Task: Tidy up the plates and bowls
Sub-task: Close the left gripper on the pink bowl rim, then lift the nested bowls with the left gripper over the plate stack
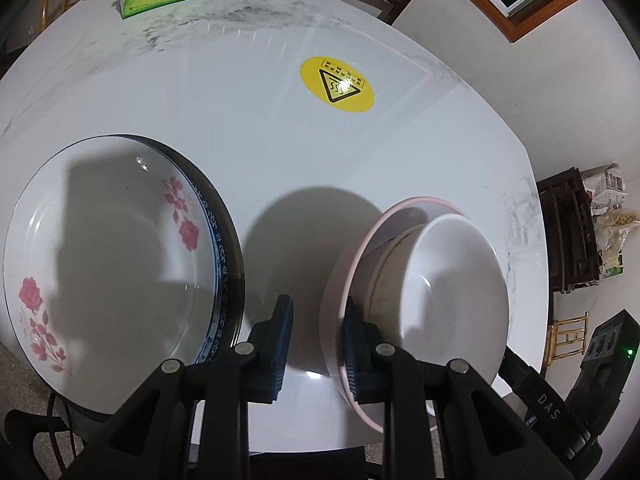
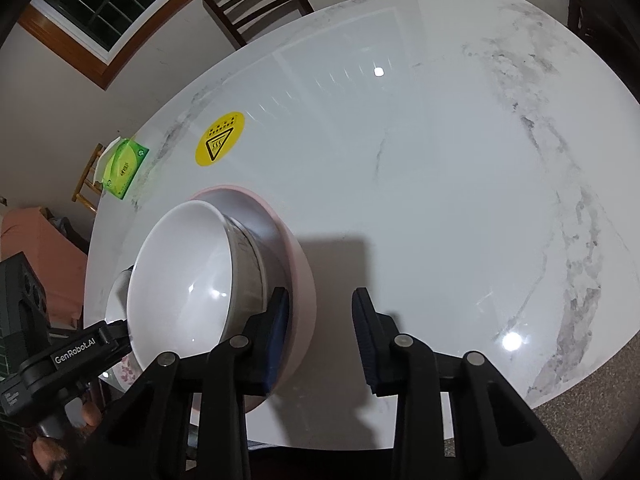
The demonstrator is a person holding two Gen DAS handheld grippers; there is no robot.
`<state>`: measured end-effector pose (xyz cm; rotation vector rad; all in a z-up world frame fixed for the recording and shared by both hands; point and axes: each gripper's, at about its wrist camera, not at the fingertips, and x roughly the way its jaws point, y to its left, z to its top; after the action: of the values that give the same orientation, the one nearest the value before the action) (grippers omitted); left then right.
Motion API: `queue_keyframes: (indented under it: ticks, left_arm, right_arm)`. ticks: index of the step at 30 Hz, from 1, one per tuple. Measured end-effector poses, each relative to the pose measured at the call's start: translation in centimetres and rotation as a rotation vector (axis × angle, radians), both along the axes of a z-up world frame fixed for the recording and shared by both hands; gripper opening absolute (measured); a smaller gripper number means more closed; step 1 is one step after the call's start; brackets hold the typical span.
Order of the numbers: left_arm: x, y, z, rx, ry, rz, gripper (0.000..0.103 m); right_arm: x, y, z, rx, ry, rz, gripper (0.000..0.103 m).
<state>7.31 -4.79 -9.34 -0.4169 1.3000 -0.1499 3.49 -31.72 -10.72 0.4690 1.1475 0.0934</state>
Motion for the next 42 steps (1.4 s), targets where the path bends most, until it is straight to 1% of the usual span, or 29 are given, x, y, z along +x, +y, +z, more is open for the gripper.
queue_keyframes:
  ticks: [8,13,16,19,21,23,28,30,31,33,42]
  left_arm:
    - [0.0,-0.1,0.1,0.002,-0.005,0.0,0.021]
    - [0.1,0.0,0.0,-0.006,-0.004,0.003,0.021]
    - [0.2,0.1,0.0,-0.007,-0.003,0.002,0.021]
    - [0.2,0.1,0.1,-0.002,-0.006,-0.003,0.021]
    - [0.2,0.0,0.1,0.004,-0.01,-0.004,0.021]
    - [0.1,-0.1,0.2,0.008,-0.013,-0.006,0.021]
    - [0.0,-0.4,0.3,0.011,-0.025,-0.017,0.015]
    - [0.1,-0.6,0.4,0.013,-0.033,-0.028,0.008]
    - [0.1,-0.8,0.5,0.015,-0.039,-0.034,0.006]
    - [0.1,-1.0,0.6,0.031,-0.048,-0.041,0.006]
    - [0.2,-1.2,0.9,0.05,-0.065,-0.05,0.006]
  right_arm:
    - [0.7,0.4,-0.7,-0.007,0.015,0.009,0.03]
    - [1.1,0.0,-0.8,0.02,0.018,0.011,0.029]
    - [1.2,-0.2,-0.8,0.035,0.014,0.016,0.026]
    - [1.4,-0.1,-0.7,0.048,0.005,0.021,0.021]
    - [1.4,0.0,-0.6,0.055,0.001,0.028,0.016]
    - [1.5,0.1,-0.6,0.058,-0.002,0.035,0.014]
    - [1.6,0.1,-0.5,0.067,-0.002,0.036,0.014]
    - [1.6,0.2,-0.4,0.068,-0.003,0.038,0.014]
    - [1.7,0.1,-0.5,0.068,-0.004,0.039,0.014]
    - [1.7,0.2,-0.4,0.066,-0.008,0.042,0.014]
    - [1.8,0.1,-0.5,0.065,-0.012,0.045,0.014]
